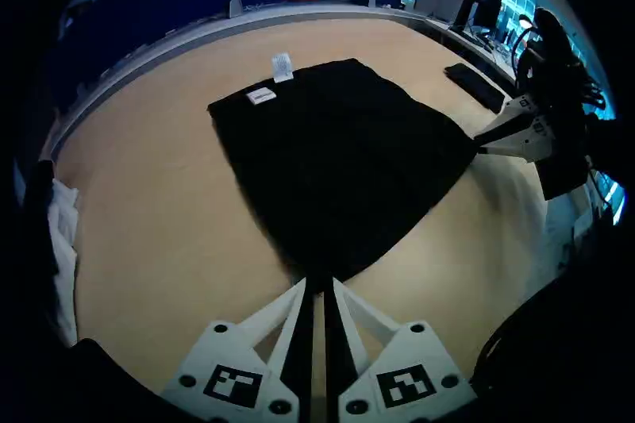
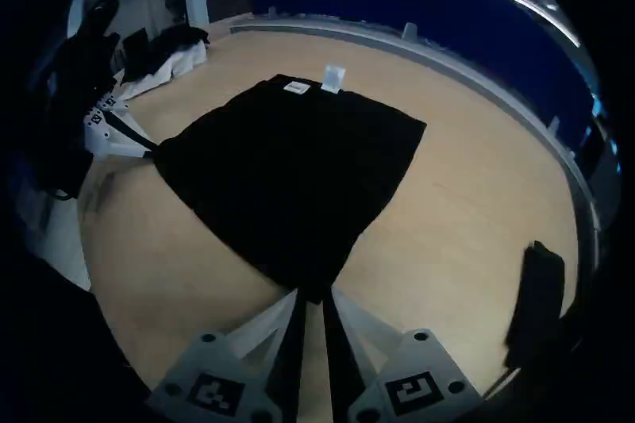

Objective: Fold towel

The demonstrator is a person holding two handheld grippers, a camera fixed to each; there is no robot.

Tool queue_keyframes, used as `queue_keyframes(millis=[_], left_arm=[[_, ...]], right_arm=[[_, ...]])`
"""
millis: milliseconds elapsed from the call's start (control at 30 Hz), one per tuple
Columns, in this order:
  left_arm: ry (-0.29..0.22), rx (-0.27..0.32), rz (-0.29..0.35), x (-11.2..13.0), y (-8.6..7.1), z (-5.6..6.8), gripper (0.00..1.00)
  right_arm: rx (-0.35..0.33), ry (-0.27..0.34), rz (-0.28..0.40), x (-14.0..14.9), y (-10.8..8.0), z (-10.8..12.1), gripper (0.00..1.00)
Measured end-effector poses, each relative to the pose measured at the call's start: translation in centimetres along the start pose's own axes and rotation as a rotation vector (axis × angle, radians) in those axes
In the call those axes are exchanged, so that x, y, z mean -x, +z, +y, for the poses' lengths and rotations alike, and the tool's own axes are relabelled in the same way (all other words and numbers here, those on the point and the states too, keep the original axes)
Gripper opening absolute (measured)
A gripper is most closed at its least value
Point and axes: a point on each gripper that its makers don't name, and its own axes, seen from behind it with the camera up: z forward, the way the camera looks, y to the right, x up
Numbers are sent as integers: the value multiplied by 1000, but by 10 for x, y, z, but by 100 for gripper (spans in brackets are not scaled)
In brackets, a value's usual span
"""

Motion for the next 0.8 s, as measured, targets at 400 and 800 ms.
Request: queue_keyframes(millis=[400,800], left_arm=[[-66,19,63,-33,-44,6,8],[-122,56,82,-44,-82,12,8]], right_arm=[[-28,38,77,-38,-44,-7,14],[-52,64,100,-58,-82,-11,14]])
